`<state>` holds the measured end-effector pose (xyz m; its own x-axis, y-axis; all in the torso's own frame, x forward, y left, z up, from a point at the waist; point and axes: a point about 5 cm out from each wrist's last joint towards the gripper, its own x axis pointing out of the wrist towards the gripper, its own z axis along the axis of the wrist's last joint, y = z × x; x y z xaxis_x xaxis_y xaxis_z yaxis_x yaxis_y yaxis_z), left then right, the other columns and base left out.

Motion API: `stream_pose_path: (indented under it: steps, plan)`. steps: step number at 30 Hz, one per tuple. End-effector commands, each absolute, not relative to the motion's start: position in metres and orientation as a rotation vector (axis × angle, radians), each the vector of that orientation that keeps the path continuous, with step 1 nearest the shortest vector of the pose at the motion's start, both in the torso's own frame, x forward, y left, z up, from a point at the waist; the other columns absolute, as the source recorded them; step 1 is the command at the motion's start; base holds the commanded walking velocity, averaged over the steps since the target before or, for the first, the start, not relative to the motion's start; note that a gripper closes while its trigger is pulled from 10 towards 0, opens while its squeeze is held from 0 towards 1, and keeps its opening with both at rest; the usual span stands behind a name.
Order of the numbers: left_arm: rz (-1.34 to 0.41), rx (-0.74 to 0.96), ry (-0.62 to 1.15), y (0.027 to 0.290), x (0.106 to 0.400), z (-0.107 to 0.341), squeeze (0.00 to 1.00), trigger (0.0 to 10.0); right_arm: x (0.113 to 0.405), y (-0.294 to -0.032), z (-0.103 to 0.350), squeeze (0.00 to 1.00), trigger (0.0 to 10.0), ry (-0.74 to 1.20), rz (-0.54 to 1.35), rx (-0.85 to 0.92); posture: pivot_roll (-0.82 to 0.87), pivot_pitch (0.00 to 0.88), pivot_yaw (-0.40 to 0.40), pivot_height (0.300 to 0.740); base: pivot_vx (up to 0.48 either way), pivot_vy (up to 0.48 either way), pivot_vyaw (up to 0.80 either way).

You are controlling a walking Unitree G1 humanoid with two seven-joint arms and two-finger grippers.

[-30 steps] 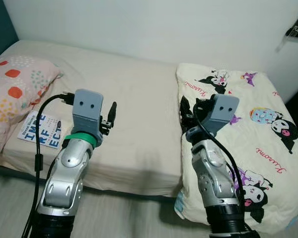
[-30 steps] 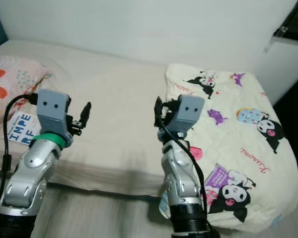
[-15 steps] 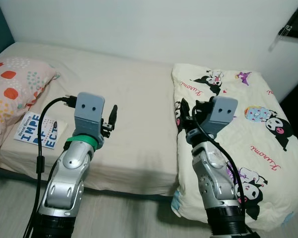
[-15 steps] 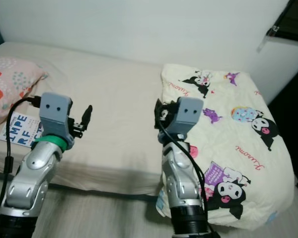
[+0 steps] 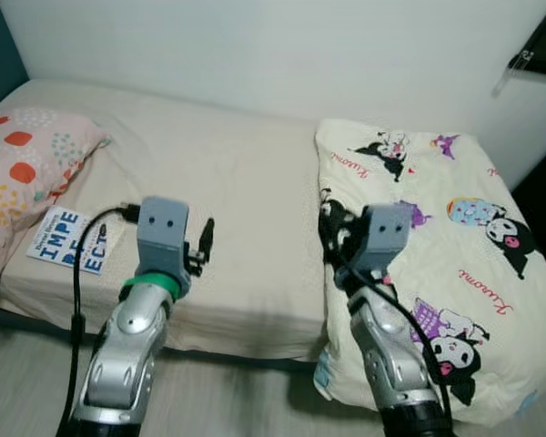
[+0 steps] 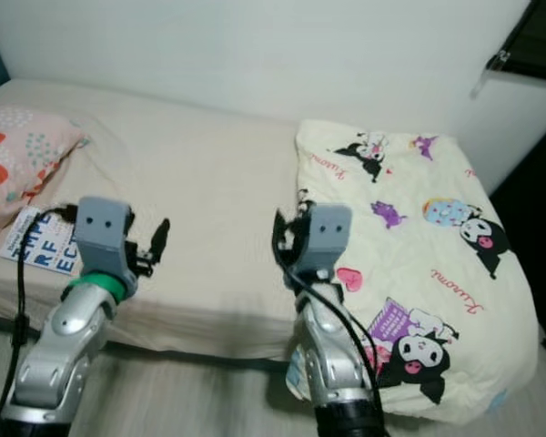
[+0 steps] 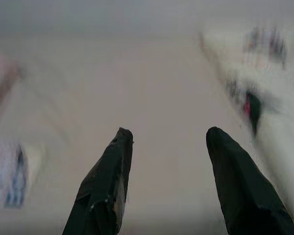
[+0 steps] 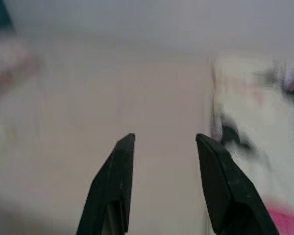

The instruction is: Clean up the room

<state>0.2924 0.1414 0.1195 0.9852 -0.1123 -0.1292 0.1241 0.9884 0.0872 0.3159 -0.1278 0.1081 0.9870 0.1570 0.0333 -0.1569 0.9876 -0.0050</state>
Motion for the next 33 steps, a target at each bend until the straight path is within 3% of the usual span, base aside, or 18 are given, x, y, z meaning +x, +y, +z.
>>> stream_pose_path:
  steps: [1, 3, 6, 12, 13, 16, 33]
  plan:
    - [-0.161, 0.150, 0.244, 0.142, 0.282, 0.084, 0.00, 10.0, 0.304, -0.134, 0.070, 0.00, 10.0, 0.102, 0.154, -0.077, 0.04, 0.055, -0.031, 0.740, 0.000, 0.000, 0.00]
    - [-0.161, 0.150, 0.244, 0.142, 0.282, 0.084, 0.00, 10.0, 0.304, -0.134, 0.070, 0.00, 10.0, 0.102, 0.154, -0.077, 0.04, 0.055, -0.031, 0.740, 0.000, 0.000, 0.00]
    - [-0.196, 0.188, 0.430, 0.154, 0.256, 0.022, 0.00, 10.0, 0.279, -0.158, 0.012, 0.00, 10.0, 0.357, 0.069, -0.210, 0.04, 0.049, -0.042, 0.740, 0.000, 0.000, 0.00]
    - [-0.253, 0.237, 0.598, 0.164, 0.232, -0.019, 0.00, 10.0, 0.250, -0.180, -0.028, 0.00, 10.0, 0.593, -0.003, -0.232, 0.04, 0.048, -0.043, 0.740, 0.000, 0.000, 0.00]
    - [-0.279, 0.265, 0.718, 0.173, 0.213, -0.043, 0.00, 10.0, 0.225, -0.185, -0.051, 0.00, 10.0, 0.736, 0.011, -0.226, 0.03, 0.032, -0.037, 0.740, 0.000, 0.000, 0.00]
    - [-0.285, 0.280, 0.754, 0.178, 0.204, -0.051, 0.00, 10.0, 0.214, -0.184, -0.060, 0.00, 10.0, 0.780, 0.026, -0.205, 0.02, 0.034, -0.035, 0.740, 0.000, 0.000, 0.00]
    - [-0.279, 0.242, 0.704, 0.173, 0.208, -0.057, 0.00, 10.0, 0.209, -0.172, -0.065, 0.00, 10.0, 0.732, 0.067, -0.132, 0.01, 0.022, -0.025, 0.740, 0.000, 0.000, 0.00]
